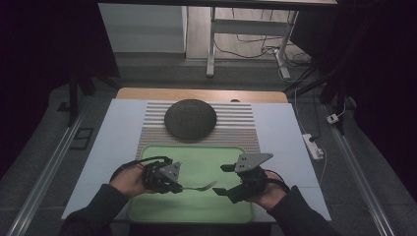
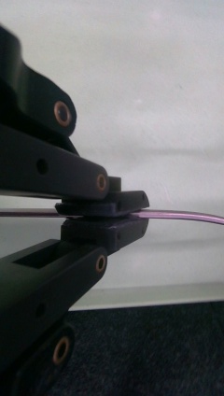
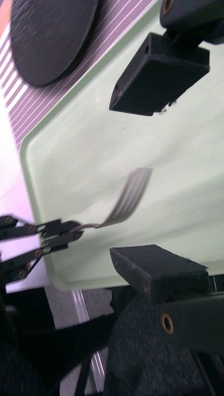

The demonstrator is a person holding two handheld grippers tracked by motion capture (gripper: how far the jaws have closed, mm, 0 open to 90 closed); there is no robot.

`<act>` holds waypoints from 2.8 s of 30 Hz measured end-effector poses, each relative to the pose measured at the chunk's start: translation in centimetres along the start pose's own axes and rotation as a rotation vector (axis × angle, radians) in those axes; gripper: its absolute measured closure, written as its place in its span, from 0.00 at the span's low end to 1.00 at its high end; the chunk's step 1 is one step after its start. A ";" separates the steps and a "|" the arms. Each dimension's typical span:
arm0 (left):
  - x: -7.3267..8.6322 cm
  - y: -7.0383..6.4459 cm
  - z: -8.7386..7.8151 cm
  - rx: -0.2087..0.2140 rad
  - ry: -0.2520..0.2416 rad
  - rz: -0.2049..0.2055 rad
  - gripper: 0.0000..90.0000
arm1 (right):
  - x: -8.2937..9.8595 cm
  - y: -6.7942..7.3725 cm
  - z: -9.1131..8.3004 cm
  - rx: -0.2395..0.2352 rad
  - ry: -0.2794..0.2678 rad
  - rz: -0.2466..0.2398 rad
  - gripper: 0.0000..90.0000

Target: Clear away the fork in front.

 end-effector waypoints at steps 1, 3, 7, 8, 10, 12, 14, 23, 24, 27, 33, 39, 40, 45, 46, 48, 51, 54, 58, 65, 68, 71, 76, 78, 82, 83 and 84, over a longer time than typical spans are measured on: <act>0.1 0.0 -0.1 -0.002 0.004 -0.019 0.96 | 0.1 -0.1 0.0 0.009 0.001 0.010 0.25; 0.3 0.1 -0.2 -0.017 0.005 -0.051 0.96 | 0.3 -0.2 -0.2 0.028 -0.003 0.030 0.21; 0.5 0.1 -0.4 -0.043 0.001 -0.103 0.96 | 1.0 -0.6 -0.5 0.050 0.004 0.082 0.14; 0.5 0.1 -0.4 -0.051 0.003 -0.119 0.96 | 1.1 -0.7 -0.6 0.063 0.005 0.089 0.11; 0.6 0.1 -0.5 -0.063 0.007 -0.146 0.96 | 1.5 -0.9 -0.9 0.096 0.005 0.097 0.10; 0.8 0.0 -0.6 -0.075 0.009 -0.179 0.96 | 2.0 -1.2 -1.2 0.126 0.003 0.097 0.08; 1.0 0.0 -0.8 -0.088 0.007 -0.218 0.96 | 2.4 -1.4 -1.6 0.144 -0.002 0.102 0.06; 2.2 -0.2 -1.3 -0.155 -0.011 -0.423 0.96 | 4.3 -2.3 -3.6 0.236 -0.030 0.158 0.00; 2.4 -0.2 -1.4 -0.163 -0.011 -0.443 0.96 | 4.4 -2.4 -3.9 0.243 -0.030 0.165 0.00; 2.9 -0.3 -1.7 -0.182 -0.025 -0.511 0.96 | 5.0 -2.5 -4.5 0.263 -0.033 0.181 0.00; 4.0 -0.3 -2.1 -0.214 -0.045 -0.641 0.96 | 6.0 -2.5 -5.7 0.292 -0.045 0.206 0.00; 5.3 -0.4 -2.4 -0.241 -0.061 -0.791 0.96 | 6.9 -2.4 -6.7 0.318 -0.049 0.222 0.00; 5.4 -0.4 -2.5 -0.248 -0.058 -0.811 0.96 | 7.1 -2.4 -6.8 0.322 -0.048 0.223 0.00; 6.4 -0.6 -2.3 -0.274 -0.032 -0.919 0.96 | 7.7 -2.1 -7.6 0.347 -0.051 0.229 0.00; 6.6 -0.7 -2.3 -0.282 -0.031 -0.938 0.96 | 7.8 -2.1 -7.8 0.353 -0.050 0.231 0.00; 6.9 -0.8 -2.3 -0.289 -0.030 -0.974 0.96 | 8.1 -2.0 -8.1 0.362 -0.055 0.241 0.00; 7.4 -0.8 -2.0 -0.294 -0.023 -1.022 0.96 | 8.4 -2.0 -8.4 0.370 -0.054 0.250 0.00; 7.9 -0.8 -1.7 -0.296 -0.006 -1.059 0.96 | 8.7 -1.9 -8.5 0.378 -0.044 0.253 0.00; 8.6 -0.6 -1.1 -0.285 0.025 -1.096 0.96 | 8.9 -1.9 -8.3 0.376 -0.027 0.246 0.00; 9.5 -0.5 0.1 -0.244 0.074 -1.136 0.96 | 8.9 -1.8 -8.4 0.386 -0.022 0.241 0.00; 9.5 -0.5 0.6 -0.227 0.091 -1.138 0.95 | 9.0 -1.6 -8.6 0.391 -0.026 0.260 0.00; 9.5 -0.5 0.7 -0.221 0.096 -1.135 0.95 | 9.2 -1.5 -8.7 0.383 -0.025 0.272 0.00; 9.5 -0.4 0.5 -0.225 0.081 -1.111 0.89 | 9.2 -1.6 -8.9 0.375 -0.037 0.285 0.00; 9.4 -0.3 0.2 -0.241 0.058 -1.101 0.88 | 9.2 -1.6 -9.0 0.374 -0.041 0.289 0.00; 9.3 0.5 -0.8 -0.284 0.001 -1.083 0.90 | 9.3 -1.6 -9.1 0.377 -0.038 0.294 0.00; 9.3 0.8 -1.0 -0.292 -0.014 -1.072 0.92 | 9.4 -1.5 -9.1 0.378 -0.034 0.295 0.00; 9.3 1.1 -1.2 -0.300 -0.025 -1.064 0.95 | 9.4 -1.5 -9.2 0.381 -0.031 0.295 0.00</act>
Point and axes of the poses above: each handheld gripper's, and its own axes: z roughly forward along the jaws, x roughly out of its underside, y roughly to its left, the point moved 5 cm from there along z, roughly forward along the jaws, and after that the axes turned 13 degrees about z, right-handed, at the moved point
